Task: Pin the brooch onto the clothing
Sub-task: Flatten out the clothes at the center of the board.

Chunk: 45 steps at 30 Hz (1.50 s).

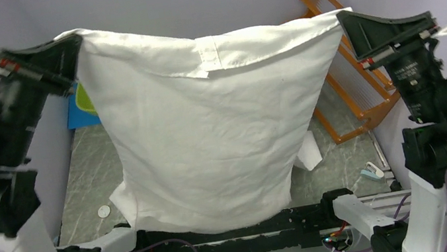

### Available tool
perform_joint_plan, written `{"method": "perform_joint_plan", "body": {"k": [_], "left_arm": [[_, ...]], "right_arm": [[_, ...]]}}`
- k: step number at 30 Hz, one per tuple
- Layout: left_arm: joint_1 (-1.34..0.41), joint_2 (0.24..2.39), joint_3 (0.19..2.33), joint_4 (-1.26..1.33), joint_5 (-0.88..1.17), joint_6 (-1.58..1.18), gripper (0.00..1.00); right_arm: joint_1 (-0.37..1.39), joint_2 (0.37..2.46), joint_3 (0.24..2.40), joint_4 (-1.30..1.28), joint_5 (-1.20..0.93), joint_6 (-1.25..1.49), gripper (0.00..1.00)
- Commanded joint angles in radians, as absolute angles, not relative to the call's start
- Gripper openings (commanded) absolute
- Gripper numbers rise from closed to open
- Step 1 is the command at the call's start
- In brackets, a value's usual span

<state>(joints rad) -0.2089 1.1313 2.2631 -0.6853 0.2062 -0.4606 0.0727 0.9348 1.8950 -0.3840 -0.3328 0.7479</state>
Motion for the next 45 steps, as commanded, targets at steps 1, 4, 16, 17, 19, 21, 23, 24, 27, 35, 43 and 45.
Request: {"method": "perform_joint_plan", "body": {"k": [1,4,16,17,19,21,23,24,27,35,43,45], "left_arm": [[-0.207,1.254,2.243,-0.714,0.180,-0.433,0.03],[-0.207,1.306,2.210,-0.686,0.164,-0.417,0.03],[-0.207,1.436,2.308,-0.514,0.163,-0.374,0.03],[-0.207,1.436,2.320,-0.508,0.161,-0.370,0.03],[-0.207,1.425,2.323,-0.491,0.156,-0.360,0.03],[-0.207,1.388,2.276,-0.460,0.150,-0.356,0.03],[-0.207,1.333,2.184,-0.430,0.149,-0.358,0.03],[-0.207,1.303,2.126,-0.425,0.145,-0.360,0.02],[-0.207,1.201,1.893,-0.435,0.130,-0.386,0.03],[-0.207,0.854,1.218,-0.588,0.120,-0.557,0.03],[-0.207,0.530,0.972,-0.891,0.081,-0.687,0.03],[-0.207,0.506,0.961,-0.945,0.115,-0.690,0.03]], "right_arm": [[0.071,0.978,1.851,-0.375,-0.242,0.718,0.00],[0.071,1.016,1.824,-0.352,-0.223,0.707,0.00],[0.070,1.175,2.000,-0.264,-0.272,0.684,0.00],[0.070,1.169,2.004,-0.255,-0.265,0.679,0.00],[0.071,1.150,1.988,-0.226,-0.255,0.666,0.00],[0.071,1.114,1.938,-0.187,-0.256,0.656,0.00],[0.071,1.065,1.857,-0.142,-0.257,0.654,0.00],[0.071,1.039,1.811,-0.133,-0.253,0.653,0.00],[0.071,0.960,1.649,-0.147,-0.245,0.657,0.00],[0.071,0.641,1.061,-0.409,-0.268,0.702,0.00],[0.071,0.368,0.743,-0.808,-0.249,0.799,0.00],[0.071,0.349,0.721,-0.882,-0.248,0.823,0.00]]}}
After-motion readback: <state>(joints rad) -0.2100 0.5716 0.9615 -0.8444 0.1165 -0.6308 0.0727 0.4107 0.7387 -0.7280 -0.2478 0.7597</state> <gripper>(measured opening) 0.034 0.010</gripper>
